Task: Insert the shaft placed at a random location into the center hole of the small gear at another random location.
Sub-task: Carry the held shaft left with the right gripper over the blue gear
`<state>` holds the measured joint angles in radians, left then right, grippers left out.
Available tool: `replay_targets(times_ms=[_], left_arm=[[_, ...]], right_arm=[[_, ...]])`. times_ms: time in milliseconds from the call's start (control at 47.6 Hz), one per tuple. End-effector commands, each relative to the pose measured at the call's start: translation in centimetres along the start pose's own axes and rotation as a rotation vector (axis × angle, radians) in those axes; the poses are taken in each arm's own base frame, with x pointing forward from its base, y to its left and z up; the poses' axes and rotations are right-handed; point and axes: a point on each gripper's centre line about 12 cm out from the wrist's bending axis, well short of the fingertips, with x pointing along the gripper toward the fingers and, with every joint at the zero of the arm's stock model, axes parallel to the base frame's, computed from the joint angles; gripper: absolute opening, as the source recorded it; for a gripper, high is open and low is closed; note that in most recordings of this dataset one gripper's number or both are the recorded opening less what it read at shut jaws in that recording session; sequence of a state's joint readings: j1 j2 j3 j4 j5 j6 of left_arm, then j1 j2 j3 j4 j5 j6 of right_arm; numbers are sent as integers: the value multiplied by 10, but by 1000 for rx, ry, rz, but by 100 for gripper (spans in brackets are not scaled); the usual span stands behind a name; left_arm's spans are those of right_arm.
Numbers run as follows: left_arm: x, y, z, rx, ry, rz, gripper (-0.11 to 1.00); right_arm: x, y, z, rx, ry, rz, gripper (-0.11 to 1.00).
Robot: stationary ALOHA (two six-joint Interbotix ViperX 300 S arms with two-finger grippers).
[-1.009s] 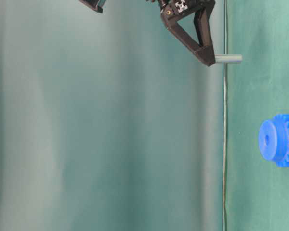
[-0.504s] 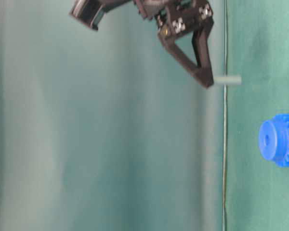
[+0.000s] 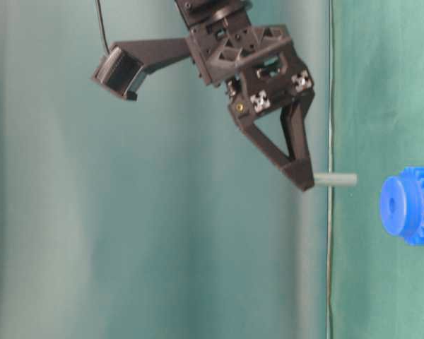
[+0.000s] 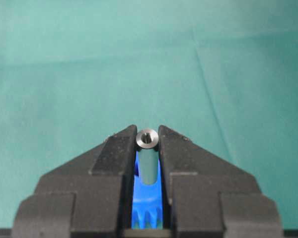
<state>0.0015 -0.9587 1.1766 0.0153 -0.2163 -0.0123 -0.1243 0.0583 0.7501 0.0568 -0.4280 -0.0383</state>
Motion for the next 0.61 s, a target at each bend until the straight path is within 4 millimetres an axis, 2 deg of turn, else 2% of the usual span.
replay_targets(times_ms=[0, 315, 588], left_arm=[[2, 0, 7, 0, -17, -2, 0], [2, 0, 6, 0, -14, -2, 0], [2, 0, 6, 0, -8, -2, 0]], right_arm=[[5, 2, 16, -2, -41, 4, 14], [16, 9, 22, -7, -46, 19, 14], [17, 11, 23, -7, -43, 23, 14]])
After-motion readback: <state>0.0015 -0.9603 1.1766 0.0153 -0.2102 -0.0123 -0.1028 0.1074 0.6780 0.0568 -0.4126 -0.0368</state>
